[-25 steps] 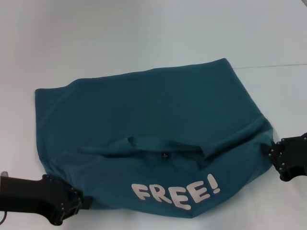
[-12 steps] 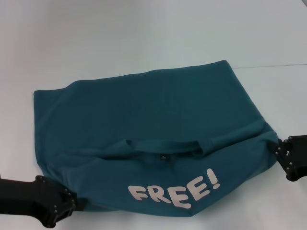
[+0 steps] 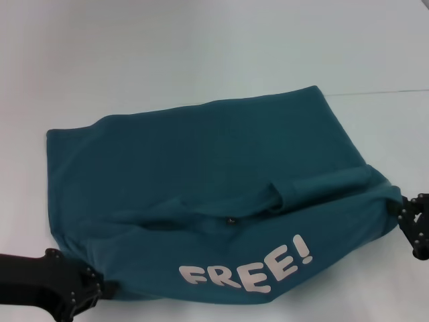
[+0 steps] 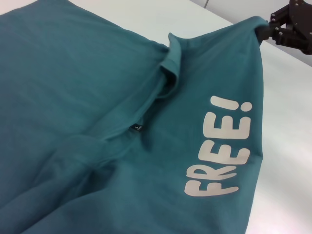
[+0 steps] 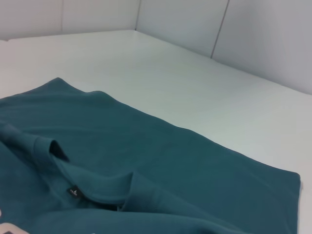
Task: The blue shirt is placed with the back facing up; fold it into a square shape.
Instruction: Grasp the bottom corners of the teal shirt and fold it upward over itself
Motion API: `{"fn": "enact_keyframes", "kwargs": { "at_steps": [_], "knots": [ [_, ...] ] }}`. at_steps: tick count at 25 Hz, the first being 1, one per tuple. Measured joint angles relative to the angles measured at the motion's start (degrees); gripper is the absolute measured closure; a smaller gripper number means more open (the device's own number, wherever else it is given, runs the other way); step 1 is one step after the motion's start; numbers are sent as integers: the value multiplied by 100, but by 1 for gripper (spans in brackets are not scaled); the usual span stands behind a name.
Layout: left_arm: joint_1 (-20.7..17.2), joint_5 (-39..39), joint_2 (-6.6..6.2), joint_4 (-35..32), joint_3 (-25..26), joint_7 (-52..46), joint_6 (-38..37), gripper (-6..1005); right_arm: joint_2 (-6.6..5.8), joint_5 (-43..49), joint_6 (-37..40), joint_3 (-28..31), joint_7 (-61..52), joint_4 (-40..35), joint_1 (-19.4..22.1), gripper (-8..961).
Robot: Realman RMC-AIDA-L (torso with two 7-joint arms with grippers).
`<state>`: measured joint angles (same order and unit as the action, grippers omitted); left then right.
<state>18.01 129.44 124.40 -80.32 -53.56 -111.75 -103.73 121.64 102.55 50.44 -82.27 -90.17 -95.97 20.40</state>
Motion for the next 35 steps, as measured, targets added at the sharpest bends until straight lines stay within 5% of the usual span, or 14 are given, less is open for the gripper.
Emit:
{"fn": "enact_keyframes", "kwargs": {
  "at_steps": [20,35],
  "knots": [
    [11,-89,5,-377,34,-187,62,996,-63,-43,-144,55,-212,-54,-308,917],
    [98,-350,-24,-377,92,-168,1164,997,-122,356,-597,206,-734,29,-1047,917]
  ]
}}
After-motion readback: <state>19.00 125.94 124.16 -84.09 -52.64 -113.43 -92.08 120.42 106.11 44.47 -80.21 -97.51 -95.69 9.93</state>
